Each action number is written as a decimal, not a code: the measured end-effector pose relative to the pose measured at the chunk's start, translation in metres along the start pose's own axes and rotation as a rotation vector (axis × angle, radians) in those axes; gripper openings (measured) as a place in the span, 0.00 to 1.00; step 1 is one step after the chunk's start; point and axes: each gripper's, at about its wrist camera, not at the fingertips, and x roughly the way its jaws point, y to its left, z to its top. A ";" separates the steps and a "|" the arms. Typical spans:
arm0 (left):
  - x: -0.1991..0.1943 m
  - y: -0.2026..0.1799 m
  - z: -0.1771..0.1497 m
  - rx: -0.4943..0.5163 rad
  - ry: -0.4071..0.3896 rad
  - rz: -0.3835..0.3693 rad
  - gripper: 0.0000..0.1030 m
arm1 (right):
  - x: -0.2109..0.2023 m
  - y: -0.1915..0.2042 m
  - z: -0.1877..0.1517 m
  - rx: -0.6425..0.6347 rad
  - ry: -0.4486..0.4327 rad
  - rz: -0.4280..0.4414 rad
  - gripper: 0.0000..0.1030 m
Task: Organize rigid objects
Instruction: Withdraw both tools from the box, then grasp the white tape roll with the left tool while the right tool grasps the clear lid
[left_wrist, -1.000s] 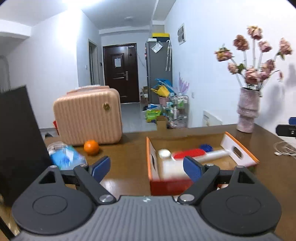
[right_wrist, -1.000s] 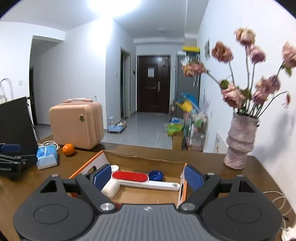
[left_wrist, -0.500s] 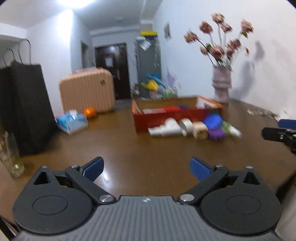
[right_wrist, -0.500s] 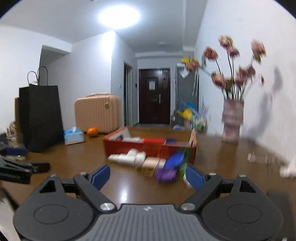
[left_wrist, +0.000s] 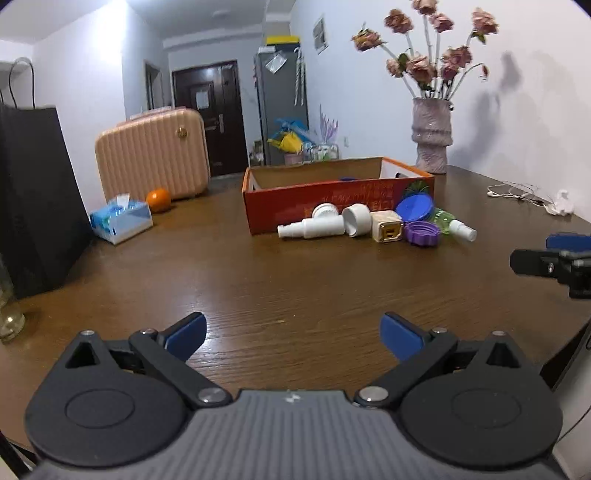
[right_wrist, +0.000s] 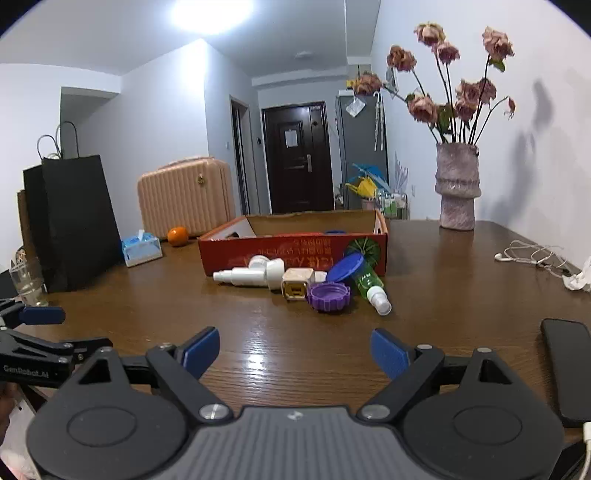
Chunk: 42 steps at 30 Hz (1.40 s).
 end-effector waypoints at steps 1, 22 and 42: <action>0.005 0.002 0.002 -0.015 0.008 -0.004 0.99 | 0.005 -0.001 0.000 0.002 0.008 0.002 0.86; 0.167 -0.029 0.105 -0.131 0.082 -0.145 0.67 | 0.130 -0.048 0.059 -0.008 0.063 -0.039 0.82; 0.221 -0.057 0.129 -0.203 0.156 -0.225 0.23 | 0.251 -0.079 0.075 0.016 0.183 -0.086 0.29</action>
